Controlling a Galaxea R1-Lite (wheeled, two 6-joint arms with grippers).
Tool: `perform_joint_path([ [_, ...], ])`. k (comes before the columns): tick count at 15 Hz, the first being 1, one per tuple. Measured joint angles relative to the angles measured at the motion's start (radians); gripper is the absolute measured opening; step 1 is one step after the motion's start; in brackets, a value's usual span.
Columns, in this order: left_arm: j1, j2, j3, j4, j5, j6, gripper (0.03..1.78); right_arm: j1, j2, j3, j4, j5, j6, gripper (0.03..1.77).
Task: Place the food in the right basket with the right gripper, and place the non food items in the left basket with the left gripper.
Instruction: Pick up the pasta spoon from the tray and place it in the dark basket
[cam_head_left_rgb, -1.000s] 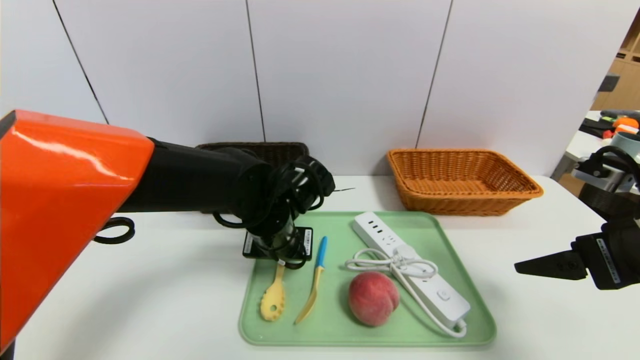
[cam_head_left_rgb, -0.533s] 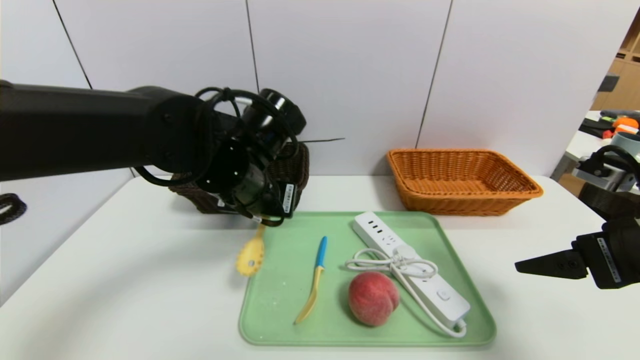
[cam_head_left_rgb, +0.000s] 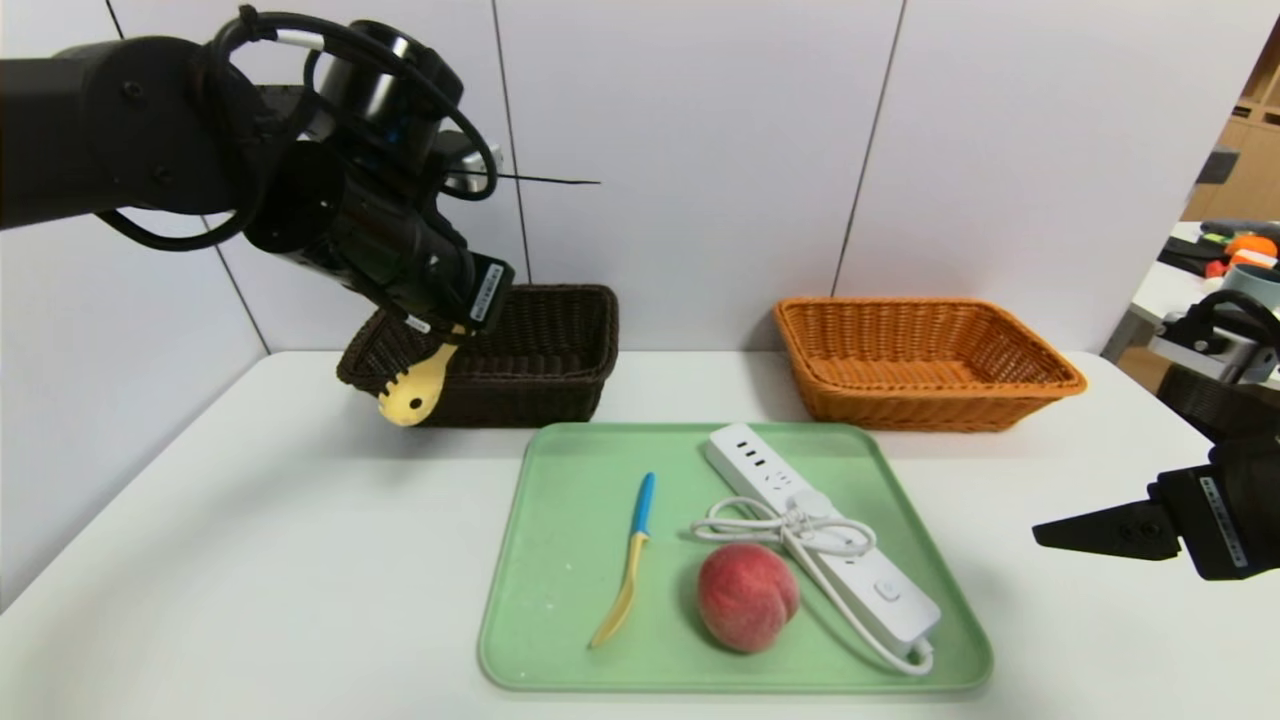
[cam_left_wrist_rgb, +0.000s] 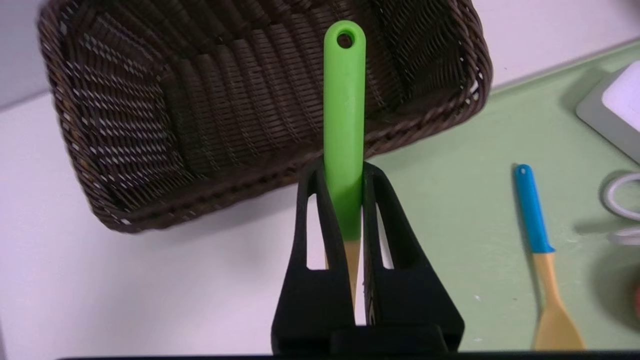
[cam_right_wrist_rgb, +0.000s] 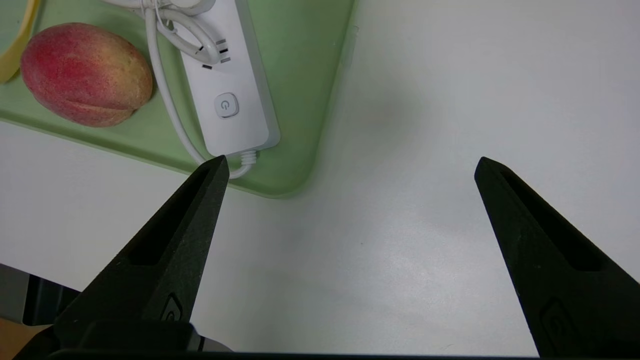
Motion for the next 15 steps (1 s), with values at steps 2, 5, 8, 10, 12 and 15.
perform_joint_path([
  [2, 0.057, 0.021, -0.056, -0.005, -0.068, 0.111, 0.13, 0.000, -0.005, 0.000, 0.001, 0.000, 0.001, 1.70],
  [5, 0.130, 0.069, -0.125, -0.024, -0.172, 0.259, 0.13, 0.000, -0.015, 0.001, 0.002, 0.000, 0.000, 1.70],
  [8, 0.193, 0.116, -0.140, -0.119, -0.302, 0.415, 0.13, 0.000, -0.019, 0.002, 0.000, 0.001, 0.000, 1.70],
  [10, 0.209, 0.144, -0.141, -0.136, -0.320, 0.507, 0.13, 0.000, -0.019, 0.006, -0.002, 0.001, 0.000, 1.70],
  [12, 0.213, 0.177, -0.142, -0.185, -0.332, 0.555, 0.13, 0.000, -0.017, 0.011, -0.004, 0.001, 0.000, 1.70],
  [15, 0.218, 0.231, -0.142, -0.296, -0.352, 0.618, 0.13, -0.008, -0.017, 0.015, -0.004, 0.001, 0.000, 1.70],
])
